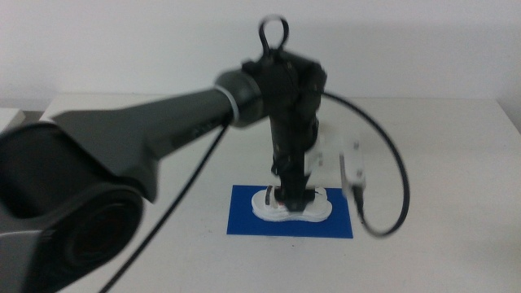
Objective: Use one arm to grab the shoe from the table and place it on the mat.
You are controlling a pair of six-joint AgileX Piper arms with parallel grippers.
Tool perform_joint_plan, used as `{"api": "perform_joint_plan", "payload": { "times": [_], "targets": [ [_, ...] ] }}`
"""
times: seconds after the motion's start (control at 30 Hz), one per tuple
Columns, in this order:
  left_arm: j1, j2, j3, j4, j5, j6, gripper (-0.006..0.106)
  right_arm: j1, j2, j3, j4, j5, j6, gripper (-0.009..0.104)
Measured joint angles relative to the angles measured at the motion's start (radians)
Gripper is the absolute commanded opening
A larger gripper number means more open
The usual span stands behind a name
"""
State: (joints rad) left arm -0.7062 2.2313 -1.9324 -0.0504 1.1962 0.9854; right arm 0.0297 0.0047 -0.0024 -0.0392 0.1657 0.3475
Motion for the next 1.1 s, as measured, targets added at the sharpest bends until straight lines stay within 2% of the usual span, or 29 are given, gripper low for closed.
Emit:
{"api": "perform_joint_plan", "payload": {
  "times": [0.17,0.27,0.37,0.57,0.73,0.87,1.0,1.1],
  "targets": [
    [0.058,-0.181,-0.022,-0.004,0.008,-0.200,0.094,0.000,0.000,0.000,0.000,0.000,0.000,0.079],
    [0.121,-0.344,0.027,-0.048,0.006,-0.318,0.094,0.000,0.000,0.000,0.000,0.000,0.000,0.079],
    [0.180,-0.521,0.151,-0.081,0.006,-0.418,0.093,0.000,0.000,0.000,0.000,0.000,0.000,0.079],
    [0.283,-0.939,0.543,-0.060,-0.116,-0.706,0.094,0.000,0.000,0.000,0.000,0.000,0.000,0.079],
    [0.324,-1.275,0.888,-0.016,-0.430,-0.854,0.094,0.000,0.000,0.000,0.000,0.000,0.000,0.079],
    [0.331,-1.522,1.161,0.095,-0.774,-0.967,0.094,0.000,0.000,0.000,0.000,0.000,0.000,0.079],
    [0.371,-1.676,1.399,0.216,-0.991,-1.133,0.094,0.000,0.000,0.000,0.000,0.000,0.000,0.079],
    [0.421,-1.734,1.538,0.232,-1.071,-1.187,0.094,0.000,0.000,0.000,0.000,0.000,0.000,0.079]
  ]
}}
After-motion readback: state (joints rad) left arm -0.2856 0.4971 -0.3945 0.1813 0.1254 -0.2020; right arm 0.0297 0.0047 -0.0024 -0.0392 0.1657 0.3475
